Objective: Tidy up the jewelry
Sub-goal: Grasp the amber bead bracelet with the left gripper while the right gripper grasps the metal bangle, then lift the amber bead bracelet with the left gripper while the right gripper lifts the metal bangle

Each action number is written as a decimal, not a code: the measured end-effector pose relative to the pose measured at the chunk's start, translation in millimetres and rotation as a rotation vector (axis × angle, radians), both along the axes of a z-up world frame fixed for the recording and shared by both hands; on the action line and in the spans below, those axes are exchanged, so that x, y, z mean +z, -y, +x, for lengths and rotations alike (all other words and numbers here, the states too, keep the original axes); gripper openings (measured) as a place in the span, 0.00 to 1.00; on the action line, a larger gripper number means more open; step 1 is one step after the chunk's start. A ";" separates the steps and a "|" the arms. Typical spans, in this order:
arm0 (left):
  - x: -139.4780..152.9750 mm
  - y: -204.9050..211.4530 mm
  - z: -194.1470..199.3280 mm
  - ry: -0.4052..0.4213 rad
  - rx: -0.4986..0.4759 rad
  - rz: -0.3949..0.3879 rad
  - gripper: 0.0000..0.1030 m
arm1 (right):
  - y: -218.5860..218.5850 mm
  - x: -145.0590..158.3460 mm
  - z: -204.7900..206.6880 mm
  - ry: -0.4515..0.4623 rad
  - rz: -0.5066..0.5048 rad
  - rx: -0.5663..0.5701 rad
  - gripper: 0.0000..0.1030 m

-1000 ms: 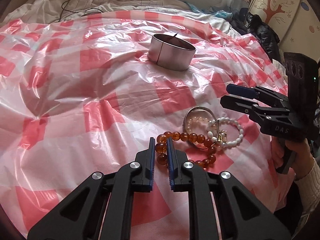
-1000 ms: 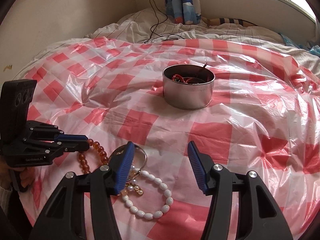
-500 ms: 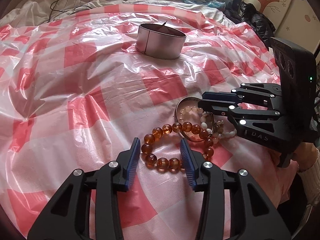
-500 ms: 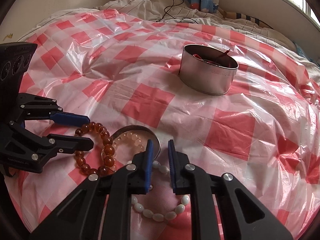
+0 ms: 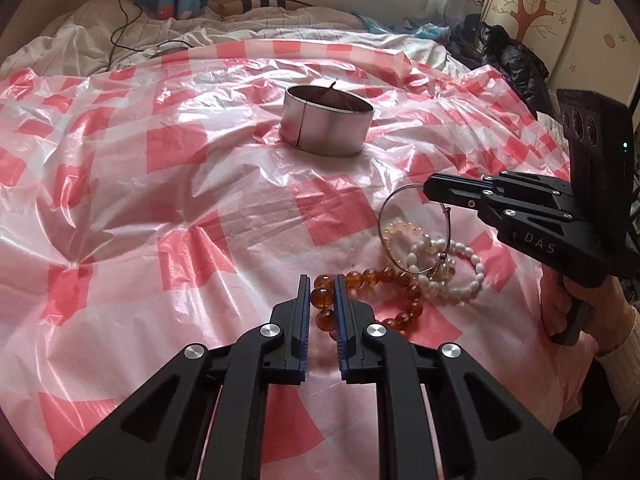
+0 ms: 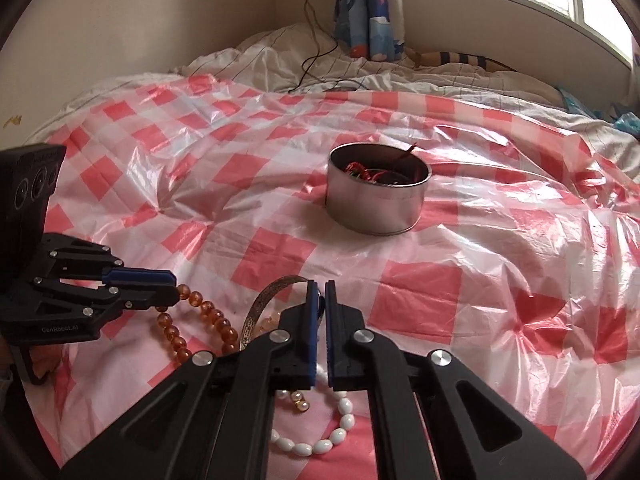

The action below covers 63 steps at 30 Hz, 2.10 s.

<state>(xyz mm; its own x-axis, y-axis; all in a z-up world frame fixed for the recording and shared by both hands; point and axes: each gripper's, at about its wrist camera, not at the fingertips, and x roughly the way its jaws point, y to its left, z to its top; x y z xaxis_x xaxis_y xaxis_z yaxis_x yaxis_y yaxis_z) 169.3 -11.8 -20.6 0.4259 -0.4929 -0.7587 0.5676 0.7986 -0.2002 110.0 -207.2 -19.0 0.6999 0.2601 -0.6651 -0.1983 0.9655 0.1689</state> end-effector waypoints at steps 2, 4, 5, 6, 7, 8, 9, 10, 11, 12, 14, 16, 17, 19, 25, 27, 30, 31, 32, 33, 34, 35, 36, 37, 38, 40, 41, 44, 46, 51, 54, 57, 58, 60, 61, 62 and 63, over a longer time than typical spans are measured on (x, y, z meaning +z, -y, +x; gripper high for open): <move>5.6 -3.6 3.8 0.010 0.018 -0.020 0.10 | 16.6 5.3 2.0 0.010 0.057 -0.046 0.04; 4.4 -3.9 8.5 -0.001 0.027 -0.012 0.10 | 31.5 5.2 5.8 -0.005 0.084 -0.091 0.04; 1.2 -3.5 11.0 -0.014 0.033 -0.002 0.10 | 37.0 2.8 8.0 -0.019 0.090 -0.113 0.04; -2.8 -3.0 13.2 -0.027 0.039 0.008 0.10 | 40.7 -0.5 10.7 -0.038 0.090 -0.132 0.04; -7.7 -2.6 15.7 -0.050 0.041 0.017 0.10 | 42.9 -5.1 13.2 -0.066 0.085 -0.140 0.04; -12.0 -1.5 17.8 -0.074 0.037 0.029 0.10 | 44.4 -9.3 15.6 -0.089 0.084 -0.146 0.04; -15.8 0.0 18.9 -0.090 0.034 0.038 0.10 | 45.9 -12.6 16.8 -0.105 0.087 -0.156 0.04; -18.6 0.2 19.5 -0.101 0.038 0.044 0.11 | 47.0 -15.6 17.5 -0.121 0.089 -0.159 0.04; -20.3 0.0 19.9 -0.110 0.040 0.041 0.11 | 47.4 -18.3 18.5 -0.140 0.089 -0.157 0.04; -21.4 0.5 20.7 -0.120 0.036 0.039 0.14 | 47.6 -20.9 18.7 -0.154 0.091 -0.158 0.04; -23.1 1.3 20.5 -0.125 0.033 0.031 0.22 | 48.6 -25.4 20.0 -0.178 0.092 -0.159 0.04; -24.4 4.1 19.4 -0.133 0.018 0.021 0.31 | 47.8 -29.3 20.0 -0.191 0.082 -0.159 0.04; -25.1 6.4 18.5 -0.130 0.011 0.025 0.35 | 47.2 -31.1 20.1 -0.199 0.077 -0.157 0.04; -26.5 11.8 16.2 -0.125 0.001 0.040 0.39 | 46.4 -34.1 20.3 -0.208 0.068 -0.154 0.04; -27.4 14.7 14.5 -0.095 0.017 0.075 0.16 | 42.2 -36.3 19.5 -0.207 0.042 -0.138 0.05; -25.8 15.3 13.2 -0.087 0.005 0.070 0.10 | 40.7 -33.8 18.0 -0.189 0.032 -0.134 0.04; -17.8 17.9 8.6 -0.038 -0.003 0.078 0.10 | 42.0 -26.3 14.4 -0.151 0.041 -0.141 0.03; -14.9 17.5 7.9 -0.025 -0.004 0.076 0.10 | 42.8 -23.7 13.6 -0.138 0.045 -0.146 0.03; -12.4 17.3 7.8 -0.012 0.000 0.078 0.10 | 43.6 -21.3 13.1 -0.127 0.049 -0.150 0.03; -9.9 16.2 7.9 0.000 0.005 0.075 0.10 | 44.9 -18.9 12.2 -0.115 0.056 -0.153 0.03; -6.8 15.1 7.6 0.015 0.007 0.066 0.10 | 46.3 -16.0 11.3 -0.101 0.060 -0.156 0.03; -2.7 14.6 6.8 0.035 0.005 0.054 0.10 | 47.8 -13.2 10.2 -0.088 0.063 -0.162 0.03; 0.8 15.0 6.4 0.051 0.004 0.052 0.10 | 49.3 -10.8 9.6 -0.078 0.068 -0.165 0.03; 3.2 15.4 6.7 0.060 0.007 0.053 0.10 | 50.6 -9.2 9.3 -0.073 0.076 -0.167 0.03; 4.9 15.3 7.6 0.063 0.011 0.047 0.10 | 52.6 -7.2 8.3 -0.061 0.089 -0.171 0.03; 7.2 15.8 9.8 0.064 0.015 0.034 0.10 | 55.4 -3.2 7.1 -0.044 0.105 -0.175 0.03; 8.7 16.5 10.0 0.068 0.016 0.028 0.10 | 57.3 -1.3 6.2 -0.035 0.117 -0.179 0.03; 11.9 20.7 11.0 0.069 0.012 0.015 0.10 | 61.5 1.1 5.6 -0.031 0.139 -0.183 0.03; 12.3 27.4 12.8 0.068 0.007 0.022 0.10 | 62.3 0.3 6.5 -0.036 0.142 -0.182 0.03; 11.4 46.5 16.3 0.089 0.006 0.074 0.10 | 61.1 -0.5 7.8 -0.036 0.142 -0.176 0.03; 12.5 53.0 19.1 0.100 0.010 0.090 0.10 | 60.8 -1.1 8.0 -0.038 0.141 -0.175 0.03; 13.0 58.2 21.4 0.116 0.016 0.111 0.10 | 60.8 -2.4 8.8 -0.044 0.137 -0.173 0.03; 13.4 60.2 22.0 0.122 0.017 0.121 0.10 | 61.4 -3.1 9.2 -0.046 0.137 -0.172 0.03; 13.8 64.2 23.2 0.137 0.018 0.139 0.10 | 61.6 -3.9 10.1 -0.048 0.139 -0.171 0.03; 14.1 65.9 24.0 0.140 0.017 0.142 0.10 | 61.8 -4.0 10.2 -0.049 0.138 -0.170 0.03; 14.4 67.2 24.5 0.143 0.017 0.143 0.10 | 62.4 -4.5 10.5 -0.049 0.139 -0.171 0.03; 15.2 68.5 24.8 0.147 0.016 0.146 0.10 | 63.0 -4.4 10.6 -0.048 0.140 -0.171 0.03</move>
<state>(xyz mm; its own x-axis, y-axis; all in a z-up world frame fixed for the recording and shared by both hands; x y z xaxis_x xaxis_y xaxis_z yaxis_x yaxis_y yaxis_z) 194.1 -80.3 -5.4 0.5442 -0.3749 -0.7505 0.5694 0.8221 0.0023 120.6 -270.2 -23.4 0.7102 0.2327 -0.6644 -0.0220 0.9507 0.3094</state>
